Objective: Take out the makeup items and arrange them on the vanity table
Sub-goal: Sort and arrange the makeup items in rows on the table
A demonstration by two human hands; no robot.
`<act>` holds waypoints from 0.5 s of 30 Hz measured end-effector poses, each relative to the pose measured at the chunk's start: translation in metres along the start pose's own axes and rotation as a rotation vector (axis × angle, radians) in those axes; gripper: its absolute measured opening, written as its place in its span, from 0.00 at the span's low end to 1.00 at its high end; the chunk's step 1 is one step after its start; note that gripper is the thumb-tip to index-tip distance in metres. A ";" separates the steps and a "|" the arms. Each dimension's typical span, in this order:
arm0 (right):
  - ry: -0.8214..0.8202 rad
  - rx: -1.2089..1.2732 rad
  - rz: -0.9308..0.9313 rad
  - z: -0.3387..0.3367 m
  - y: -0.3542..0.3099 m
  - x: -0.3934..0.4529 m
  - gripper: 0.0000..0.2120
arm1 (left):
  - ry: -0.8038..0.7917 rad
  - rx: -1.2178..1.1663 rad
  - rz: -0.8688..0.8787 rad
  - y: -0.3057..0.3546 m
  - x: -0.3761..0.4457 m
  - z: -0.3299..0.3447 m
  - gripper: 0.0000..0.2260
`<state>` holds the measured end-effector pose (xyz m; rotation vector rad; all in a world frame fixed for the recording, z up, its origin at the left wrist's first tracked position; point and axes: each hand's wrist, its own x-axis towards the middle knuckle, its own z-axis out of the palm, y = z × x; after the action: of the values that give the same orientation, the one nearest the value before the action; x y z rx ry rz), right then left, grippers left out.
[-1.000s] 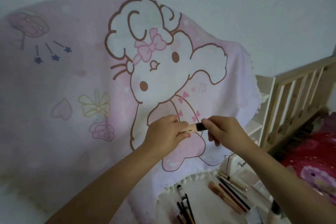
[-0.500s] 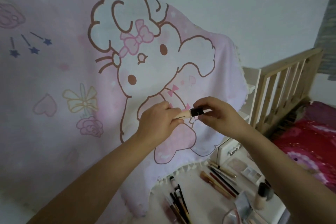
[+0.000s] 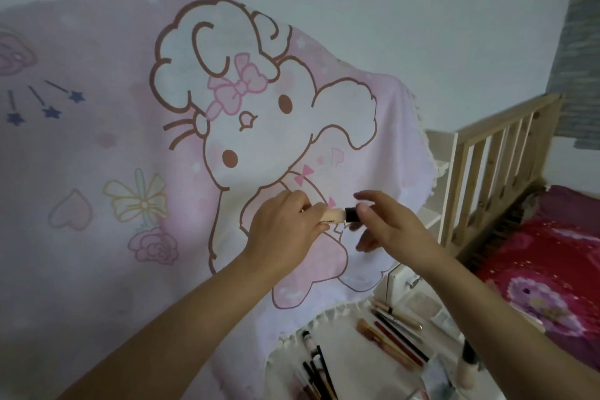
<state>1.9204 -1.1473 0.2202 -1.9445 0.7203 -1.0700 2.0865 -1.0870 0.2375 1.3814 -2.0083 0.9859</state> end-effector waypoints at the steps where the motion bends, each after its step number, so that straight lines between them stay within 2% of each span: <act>1: 0.042 -0.047 0.006 0.001 0.002 0.000 0.08 | 0.013 0.019 0.013 0.001 0.000 0.002 0.15; 3: 0.082 -0.141 -0.027 0.002 0.006 -0.003 0.13 | 0.037 0.051 0.039 0.002 -0.003 0.007 0.15; 5: 0.092 -0.119 -0.106 0.002 0.008 -0.007 0.12 | 0.052 0.069 0.046 0.002 -0.006 0.012 0.14; 7: 0.084 -0.057 -0.147 0.001 0.015 -0.010 0.15 | 0.050 0.080 0.034 0.003 -0.010 0.016 0.14; 9: 0.052 -0.004 -0.077 0.002 0.019 -0.010 0.12 | 0.046 0.085 0.022 0.003 -0.013 0.020 0.14; 11: 0.016 -0.006 0.039 0.004 0.019 -0.007 0.04 | 0.045 0.067 0.018 0.004 -0.016 0.023 0.14; 13: -0.003 -0.119 0.095 0.005 0.022 -0.006 0.11 | 0.039 0.062 0.028 0.006 -0.018 0.025 0.14; 15: 0.032 -0.152 0.028 0.005 0.023 -0.007 0.10 | 0.040 0.076 0.033 0.007 -0.019 0.025 0.14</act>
<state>1.9192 -1.1525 0.1966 -2.0432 0.8663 -1.0578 2.0866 -1.0951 0.2063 1.3603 -1.9894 1.1059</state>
